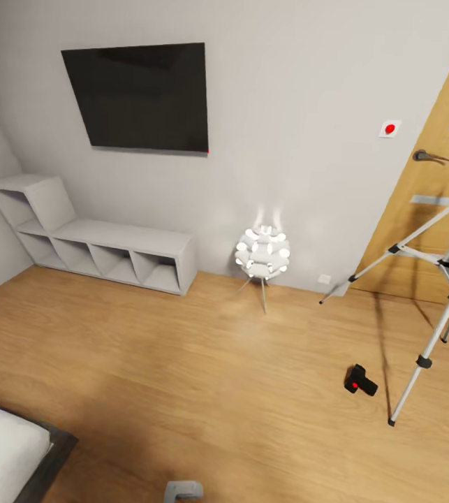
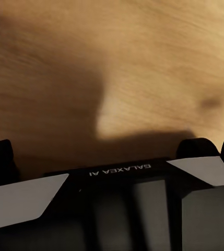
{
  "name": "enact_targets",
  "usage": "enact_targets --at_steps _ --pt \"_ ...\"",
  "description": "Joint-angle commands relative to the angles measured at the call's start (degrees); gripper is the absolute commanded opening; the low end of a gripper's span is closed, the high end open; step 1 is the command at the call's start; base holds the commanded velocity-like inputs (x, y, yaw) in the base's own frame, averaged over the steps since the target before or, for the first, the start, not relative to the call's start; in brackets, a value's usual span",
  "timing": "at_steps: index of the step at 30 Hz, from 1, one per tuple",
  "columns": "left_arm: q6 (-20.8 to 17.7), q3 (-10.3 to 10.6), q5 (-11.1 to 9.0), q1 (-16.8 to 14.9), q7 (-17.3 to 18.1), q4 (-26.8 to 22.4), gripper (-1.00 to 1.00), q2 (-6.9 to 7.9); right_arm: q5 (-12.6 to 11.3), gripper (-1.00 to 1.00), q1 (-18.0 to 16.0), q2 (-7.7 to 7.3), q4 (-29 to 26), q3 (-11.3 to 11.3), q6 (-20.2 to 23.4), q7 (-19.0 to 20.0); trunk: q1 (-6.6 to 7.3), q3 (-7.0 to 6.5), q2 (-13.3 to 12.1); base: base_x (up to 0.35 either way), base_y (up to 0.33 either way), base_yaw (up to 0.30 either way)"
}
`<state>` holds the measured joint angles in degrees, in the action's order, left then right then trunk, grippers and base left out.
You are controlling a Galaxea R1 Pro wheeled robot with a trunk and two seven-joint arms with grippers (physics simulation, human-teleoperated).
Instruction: Attach the digital camera to the camera tripod in the bedroom.
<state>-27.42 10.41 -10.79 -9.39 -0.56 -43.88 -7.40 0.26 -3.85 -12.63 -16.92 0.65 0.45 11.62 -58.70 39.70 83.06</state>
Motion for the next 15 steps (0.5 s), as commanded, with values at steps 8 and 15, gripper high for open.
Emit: enact_targets --at_steps 8,15 --pt "-0.26 0.06 -0.37 0.0 -0.05 -0.07 1.0 0.02 0.04 1.0 -0.02 -0.03 -0.04 0.02 0.08 0.16 -0.02 0.32 0.02 0.261 0.197 -0.138" --pt "-0.26 0.12 -0.31 0.02 -0.1 -0.07 1.0 0.02 0.08 1.0 -0.02 -0.03 -0.04 -0.02 -0.1 0.16 -0.02 0.57 0.02 0.267 0.038 -0.144"
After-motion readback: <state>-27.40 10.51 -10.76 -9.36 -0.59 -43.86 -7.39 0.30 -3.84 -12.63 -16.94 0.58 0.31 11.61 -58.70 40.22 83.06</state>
